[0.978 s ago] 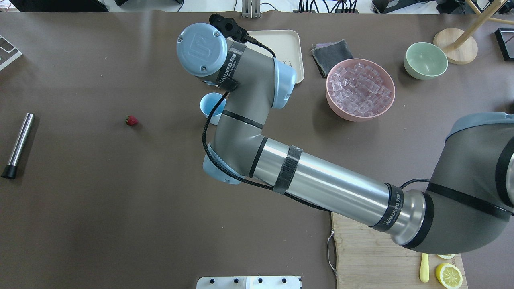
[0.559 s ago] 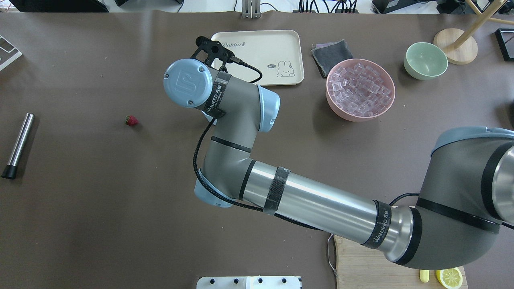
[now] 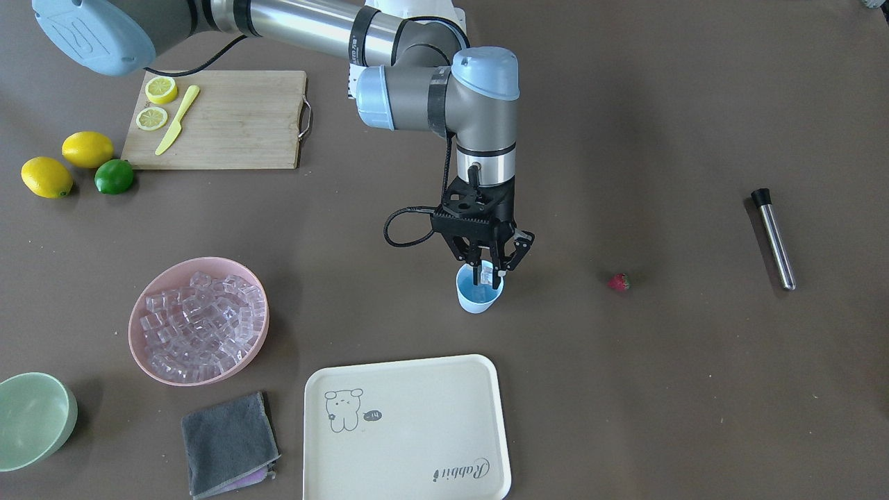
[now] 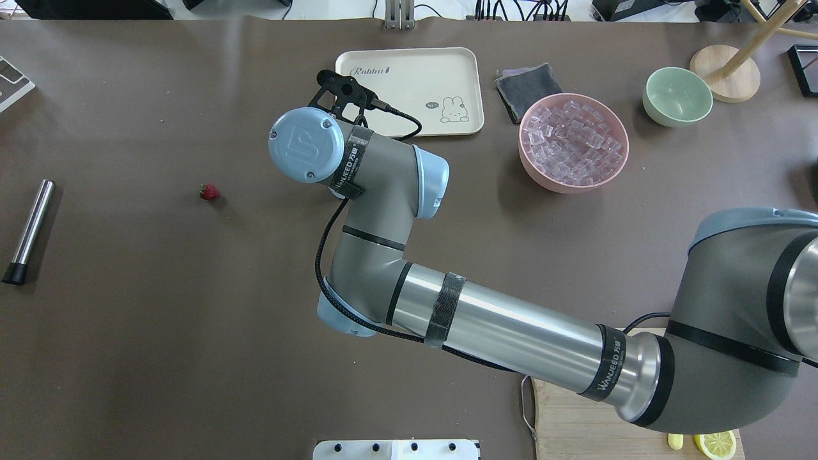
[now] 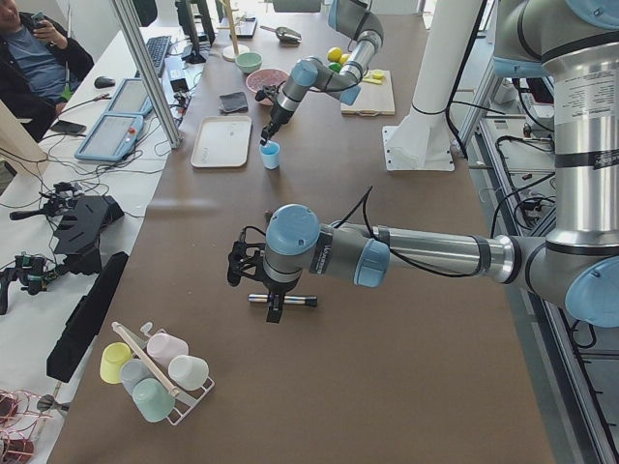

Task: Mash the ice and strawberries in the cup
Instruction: 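Return the right gripper to the pink bowl of ice, then lower the right gripper into the ice and grasp a cube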

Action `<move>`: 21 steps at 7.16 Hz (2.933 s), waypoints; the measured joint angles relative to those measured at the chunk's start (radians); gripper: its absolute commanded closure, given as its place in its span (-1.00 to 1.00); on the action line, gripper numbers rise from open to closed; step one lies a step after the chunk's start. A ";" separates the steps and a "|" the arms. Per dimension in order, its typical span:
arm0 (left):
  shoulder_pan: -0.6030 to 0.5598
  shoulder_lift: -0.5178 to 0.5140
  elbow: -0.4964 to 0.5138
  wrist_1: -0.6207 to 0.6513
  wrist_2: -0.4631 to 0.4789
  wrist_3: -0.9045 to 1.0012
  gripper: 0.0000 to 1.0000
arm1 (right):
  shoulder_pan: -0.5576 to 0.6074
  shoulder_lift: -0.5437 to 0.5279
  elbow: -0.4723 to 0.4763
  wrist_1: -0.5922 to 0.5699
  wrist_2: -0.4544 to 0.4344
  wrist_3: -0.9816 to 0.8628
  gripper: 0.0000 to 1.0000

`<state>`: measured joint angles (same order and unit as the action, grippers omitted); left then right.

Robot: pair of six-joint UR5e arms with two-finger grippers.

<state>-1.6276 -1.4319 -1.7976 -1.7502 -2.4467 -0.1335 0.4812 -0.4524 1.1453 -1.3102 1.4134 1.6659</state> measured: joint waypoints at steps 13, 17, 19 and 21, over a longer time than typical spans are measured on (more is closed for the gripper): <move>0.000 -0.012 -0.015 0.001 0.000 -0.011 -0.97 | 0.373 -0.516 0.419 -0.151 0.378 -0.811 -0.86; 0.002 -0.012 -0.013 0.001 0.000 -0.011 -0.97 | 0.366 -0.560 0.412 -0.243 0.263 -0.813 -0.65; 0.004 -0.014 -0.012 0.001 0.000 -0.011 -0.97 | 0.339 -0.545 0.411 -0.332 0.205 -0.894 -0.59; 0.004 -0.013 -0.013 0.001 0.000 -0.011 -0.97 | 0.336 -0.547 0.411 -0.348 0.178 -1.120 -0.60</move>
<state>-1.6232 -1.4450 -1.8109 -1.7491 -2.4470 -0.1443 0.8167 -0.9993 1.5562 -1.6584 1.5918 0.5459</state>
